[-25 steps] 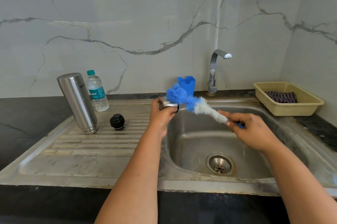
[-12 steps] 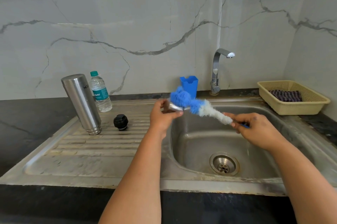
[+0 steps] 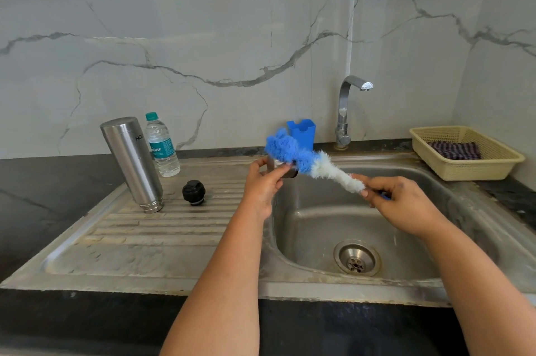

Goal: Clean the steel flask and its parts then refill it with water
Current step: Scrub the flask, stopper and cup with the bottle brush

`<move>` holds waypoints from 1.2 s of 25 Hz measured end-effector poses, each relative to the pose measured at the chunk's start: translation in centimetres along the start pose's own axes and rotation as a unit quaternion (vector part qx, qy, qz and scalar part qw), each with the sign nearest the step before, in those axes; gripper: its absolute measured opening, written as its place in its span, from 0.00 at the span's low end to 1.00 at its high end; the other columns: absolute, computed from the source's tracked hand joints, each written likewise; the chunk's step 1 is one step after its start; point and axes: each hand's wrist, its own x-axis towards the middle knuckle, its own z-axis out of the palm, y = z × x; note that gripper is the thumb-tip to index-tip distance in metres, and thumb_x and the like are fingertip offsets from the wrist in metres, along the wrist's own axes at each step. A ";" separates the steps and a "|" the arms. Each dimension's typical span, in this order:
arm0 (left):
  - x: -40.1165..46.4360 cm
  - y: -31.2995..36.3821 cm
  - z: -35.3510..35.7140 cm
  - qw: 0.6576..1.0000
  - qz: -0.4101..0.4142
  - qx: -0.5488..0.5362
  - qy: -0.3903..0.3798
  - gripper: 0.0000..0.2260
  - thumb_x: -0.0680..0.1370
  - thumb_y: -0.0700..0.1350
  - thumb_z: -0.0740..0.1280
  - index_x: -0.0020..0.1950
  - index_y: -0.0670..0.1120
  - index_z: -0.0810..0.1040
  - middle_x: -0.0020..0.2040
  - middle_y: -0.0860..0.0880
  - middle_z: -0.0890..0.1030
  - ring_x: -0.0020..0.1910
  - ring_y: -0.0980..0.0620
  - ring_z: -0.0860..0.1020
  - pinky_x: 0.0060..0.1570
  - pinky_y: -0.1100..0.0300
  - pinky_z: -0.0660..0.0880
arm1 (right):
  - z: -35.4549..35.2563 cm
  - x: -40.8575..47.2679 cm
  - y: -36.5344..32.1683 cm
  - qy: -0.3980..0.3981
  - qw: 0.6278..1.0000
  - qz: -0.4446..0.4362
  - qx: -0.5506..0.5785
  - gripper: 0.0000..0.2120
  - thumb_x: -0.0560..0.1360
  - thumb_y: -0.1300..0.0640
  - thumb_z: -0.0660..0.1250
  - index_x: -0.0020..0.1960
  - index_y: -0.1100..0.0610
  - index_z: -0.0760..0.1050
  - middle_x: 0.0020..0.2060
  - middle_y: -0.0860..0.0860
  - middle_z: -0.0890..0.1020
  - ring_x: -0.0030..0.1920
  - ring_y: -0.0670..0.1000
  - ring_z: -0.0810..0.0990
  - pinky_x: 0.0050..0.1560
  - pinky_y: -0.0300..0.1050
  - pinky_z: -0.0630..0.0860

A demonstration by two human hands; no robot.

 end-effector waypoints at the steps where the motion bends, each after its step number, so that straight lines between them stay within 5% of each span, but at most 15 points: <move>1: -0.1 0.1 0.0 1.000 -0.004 0.002 -0.009 0.24 0.71 0.40 0.77 0.63 0.52 0.71 0.64 0.45 0.79 0.59 0.48 0.80 0.54 0.58 0.77 | 0.0 -0.1 0.1 0.000 1.000 0.001 0.000 0.16 0.78 0.59 0.66 0.64 0.45 0.76 0.46 0.34 0.80 0.39 0.27 0.74 0.41 0.21 0.68; 5: -0.4 0.4 0.1 0.999 0.012 0.027 -0.015 0.26 0.72 0.31 0.71 0.63 0.54 0.72 0.66 0.49 0.74 0.58 0.50 0.79 0.45 0.60 0.78 | -0.3 -0.1 0.3 0.015 0.999 0.020 -0.020 0.17 0.78 0.58 0.65 0.65 0.44 0.75 0.51 0.39 0.81 0.45 0.34 0.75 0.45 0.27 0.67; 7: -0.7 0.7 0.3 1.000 0.014 0.007 -0.011 0.25 0.73 0.32 0.71 0.64 0.52 0.71 0.66 0.48 0.75 0.56 0.49 0.80 0.47 0.57 0.78 | -0.2 -0.2 0.0 -0.005 1.000 0.007 -0.011 0.11 0.78 0.59 0.66 0.56 0.47 0.81 0.54 0.39 0.82 0.42 0.32 0.76 0.41 0.25 0.69; 9: -0.8 0.8 0.1 1.000 0.025 -0.010 -0.016 0.24 0.73 0.35 0.73 0.64 0.52 0.71 0.64 0.47 0.77 0.56 0.48 0.81 0.48 0.56 0.79 | -0.3 -0.4 -0.4 -0.015 1.000 -0.005 -0.004 0.12 0.78 0.59 0.66 0.49 0.42 0.80 0.50 0.41 0.84 0.37 0.33 0.76 0.39 0.24 0.70; 14: -0.5 0.5 -0.5 0.989 0.076 0.124 -0.015 0.35 0.65 0.34 0.80 0.66 0.52 0.70 0.63 0.49 0.77 0.59 0.49 0.79 0.56 0.51 0.80 | 0.0 -0.1 -0.1 0.012 0.999 0.018 -0.038 0.14 0.78 0.58 0.66 0.60 0.44 0.78 0.38 0.37 0.80 0.34 0.38 0.74 0.35 0.28 0.66; 18: 0.0 1.2 -1.7 0.986 0.101 0.132 0.006 0.38 0.61 0.31 0.81 0.65 0.51 0.70 0.62 0.52 0.77 0.61 0.51 0.77 0.59 0.51 0.78 | -0.5 -0.2 -0.2 -0.008 1.000 0.021 -0.020 0.14 0.78 0.58 0.67 0.46 0.37 0.76 0.32 0.40 0.79 0.33 0.40 0.75 0.33 0.29 0.66; 22: 0.3 1.4 -2.8 0.978 0.098 0.177 0.054 0.34 0.61 0.34 0.82 0.63 0.49 0.74 0.61 0.49 0.79 0.58 0.50 0.79 0.55 0.52 0.80 | -0.3 -0.2 -0.2 -0.055 0.998 0.011 -0.015 0.12 0.77 0.60 0.66 0.50 0.43 0.79 0.33 0.28 0.77 0.38 0.31 0.76 0.37 0.25 0.69; 26: -0.6 0.9 -0.9 0.971 0.105 0.212 -0.043 0.32 0.61 0.32 0.81 0.59 0.51 0.76 0.59 0.49 0.79 0.57 0.50 0.79 0.51 0.59 0.79 | 0.0 0.2 0.4 -0.011 0.998 0.045 -0.047 0.09 0.78 0.58 0.66 0.55 0.49 0.82 0.32 0.40 0.78 0.38 0.49 0.78 0.36 0.34 0.71; 30: 0.1 1.7 -2.3 0.987 0.089 0.133 0.017 0.32 0.65 0.32 0.79 0.64 0.50 0.74 0.60 0.48 0.79 0.57 0.49 0.80 0.48 0.59 0.80 | -0.7 -0.1 0.1 -0.057 0.998 0.016 -0.011 0.10 0.77 0.61 0.67 0.49 0.46 0.80 0.30 0.29 0.77 0.35 0.35 0.76 0.37 0.25 0.69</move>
